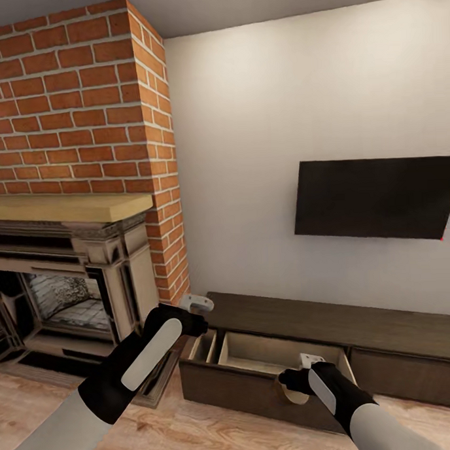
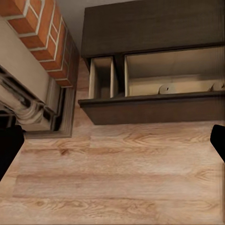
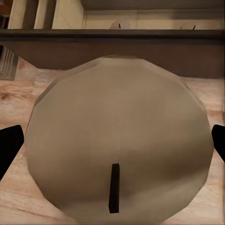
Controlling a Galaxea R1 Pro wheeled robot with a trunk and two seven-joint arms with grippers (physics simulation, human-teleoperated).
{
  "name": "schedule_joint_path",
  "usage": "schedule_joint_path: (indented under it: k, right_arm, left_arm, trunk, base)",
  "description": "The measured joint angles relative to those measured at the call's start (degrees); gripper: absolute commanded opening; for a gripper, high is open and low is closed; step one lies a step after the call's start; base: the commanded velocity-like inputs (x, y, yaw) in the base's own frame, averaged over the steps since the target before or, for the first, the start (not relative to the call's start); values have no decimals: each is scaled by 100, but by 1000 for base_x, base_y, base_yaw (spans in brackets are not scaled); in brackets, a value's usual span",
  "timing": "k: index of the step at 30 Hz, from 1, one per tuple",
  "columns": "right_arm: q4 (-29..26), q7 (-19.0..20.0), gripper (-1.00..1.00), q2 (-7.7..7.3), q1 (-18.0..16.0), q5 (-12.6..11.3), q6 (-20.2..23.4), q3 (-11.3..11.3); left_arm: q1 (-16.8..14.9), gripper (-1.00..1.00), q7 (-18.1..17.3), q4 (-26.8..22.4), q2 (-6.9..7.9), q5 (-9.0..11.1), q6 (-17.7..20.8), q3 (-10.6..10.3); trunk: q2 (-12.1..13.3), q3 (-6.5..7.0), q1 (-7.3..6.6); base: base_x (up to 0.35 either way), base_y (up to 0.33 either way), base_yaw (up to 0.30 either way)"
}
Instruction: Place each of the two pumpkins and all three candles from the living room inside a cabinet in the living room (use any cabinet), then make sure every cabinet is closed, and position the cauldron so it is next to a table in the living room.
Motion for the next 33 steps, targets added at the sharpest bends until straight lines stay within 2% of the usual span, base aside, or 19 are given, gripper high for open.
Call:
schedule_joint_path:
  k: [12,33]
  right_arm:
    - [4,3,-100,-3,0,-1,17,-2]
    - [9,8,-100,-8,0,-5,27,-5]
  left_arm:
    - [0,100,-2,0,0,1,0,0]
    - [0,100,-8,5,-3,1,0,-8]
  trunk:
    - [-1,72,-1]
    - [-1,178,-3]
  base:
    - [32,0,-242]
    - [316,-25,-264]
